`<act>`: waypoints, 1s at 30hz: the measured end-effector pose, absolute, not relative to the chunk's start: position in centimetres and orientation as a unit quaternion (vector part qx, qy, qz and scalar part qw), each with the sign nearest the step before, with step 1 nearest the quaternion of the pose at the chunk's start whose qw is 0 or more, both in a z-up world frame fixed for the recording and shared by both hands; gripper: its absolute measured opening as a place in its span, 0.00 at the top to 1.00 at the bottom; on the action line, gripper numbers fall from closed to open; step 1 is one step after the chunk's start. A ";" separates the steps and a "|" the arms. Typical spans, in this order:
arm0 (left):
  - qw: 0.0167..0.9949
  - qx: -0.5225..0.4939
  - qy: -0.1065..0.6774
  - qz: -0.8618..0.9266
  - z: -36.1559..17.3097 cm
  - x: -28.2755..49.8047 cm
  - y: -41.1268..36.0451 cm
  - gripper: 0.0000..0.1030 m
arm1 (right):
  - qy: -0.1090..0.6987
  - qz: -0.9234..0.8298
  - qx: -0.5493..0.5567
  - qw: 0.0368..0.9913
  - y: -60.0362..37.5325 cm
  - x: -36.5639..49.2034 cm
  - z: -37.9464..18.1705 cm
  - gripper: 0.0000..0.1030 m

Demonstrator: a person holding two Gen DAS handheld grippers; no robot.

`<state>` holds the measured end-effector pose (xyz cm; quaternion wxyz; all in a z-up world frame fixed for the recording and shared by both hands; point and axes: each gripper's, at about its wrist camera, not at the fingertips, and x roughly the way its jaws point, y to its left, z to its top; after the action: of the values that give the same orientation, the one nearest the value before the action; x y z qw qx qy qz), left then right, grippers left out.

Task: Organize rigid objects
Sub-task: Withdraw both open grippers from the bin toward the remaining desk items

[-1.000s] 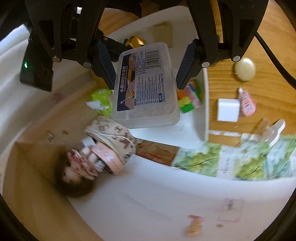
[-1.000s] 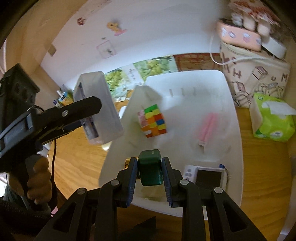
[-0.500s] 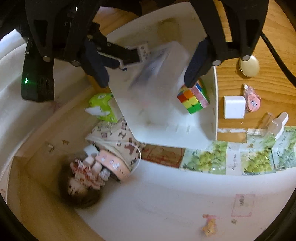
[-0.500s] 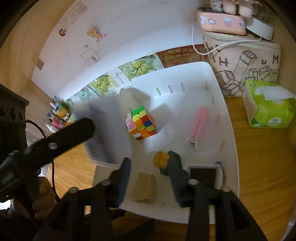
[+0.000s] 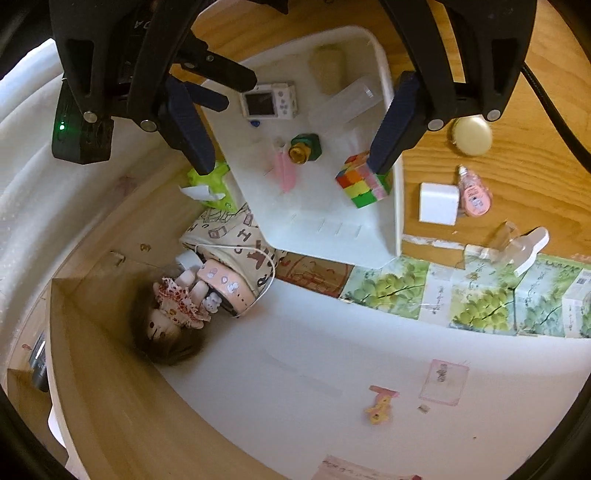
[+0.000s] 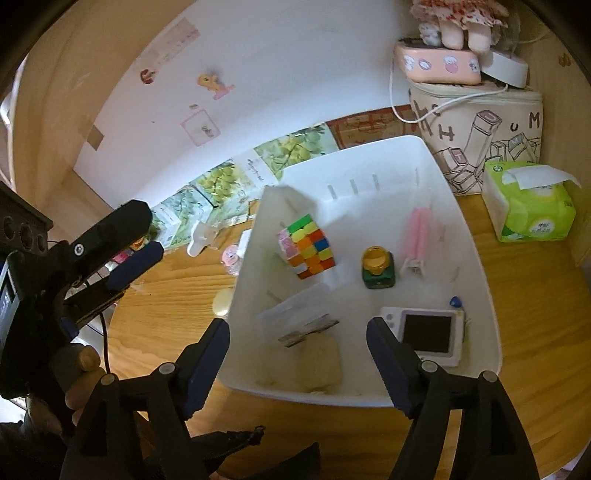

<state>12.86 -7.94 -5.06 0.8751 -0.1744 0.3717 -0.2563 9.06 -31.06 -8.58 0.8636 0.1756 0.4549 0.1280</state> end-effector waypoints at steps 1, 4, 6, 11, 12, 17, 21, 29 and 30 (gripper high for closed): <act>0.875 -0.174 0.372 -0.254 -5.1 12.7 -7.5 0.15 | 0.452 0.129 0.177 0.865 -30.6 9.0 -8.5 0.24; 0.877 -0.181 0.370 -0.248 -5.0 12.4 -5.8 0.15 | 0.444 0.132 0.172 0.870 -29.1 8.6 -8.1 0.24; 0.877 -0.188 0.368 -0.245 -4.9 12.4 -4.5 0.15 | 0.436 0.137 0.167 0.873 -28.1 8.3 -7.9 0.21; 0.870 -0.184 0.389 -0.241 -5.6 12.9 -2.4 0.15 | 0.420 0.139 0.163 0.882 -25.2 7.8 -7.5 0.21; 0.868 -0.182 0.394 -0.241 -5.7 13.0 -2.2 0.15 | 0.418 0.137 0.163 0.883 -24.5 7.7 -7.5 0.21; 0.860 -0.166 0.417 -0.243 -6.4 13.5 -0.2 0.15 | 0.409 0.124 0.174 0.887 -22.3 7.7 -7.7 0.21; 0.859 -0.154 0.426 -0.240 -6.6 14.0 1.5 0.15 | 0.399 0.115 0.180 0.892 -20.3 7.9 -7.7 0.20; 0.849 -0.133 0.446 -0.251 -7.3 15.6 4.2 0.15 | 0.392 0.106 0.191 0.894 -16.7 8.2 -8.2 0.18; 0.847 -0.129 0.450 -0.253 -7.4 15.8 4.5 0.15 | 0.390 0.103 0.191 0.895 -16.3 8.2 -8.2 0.18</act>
<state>15.79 4.51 -7.44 0.8467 -0.1291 0.4499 -0.2530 8.16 -16.32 -8.23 0.8947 0.1914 0.3903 0.1025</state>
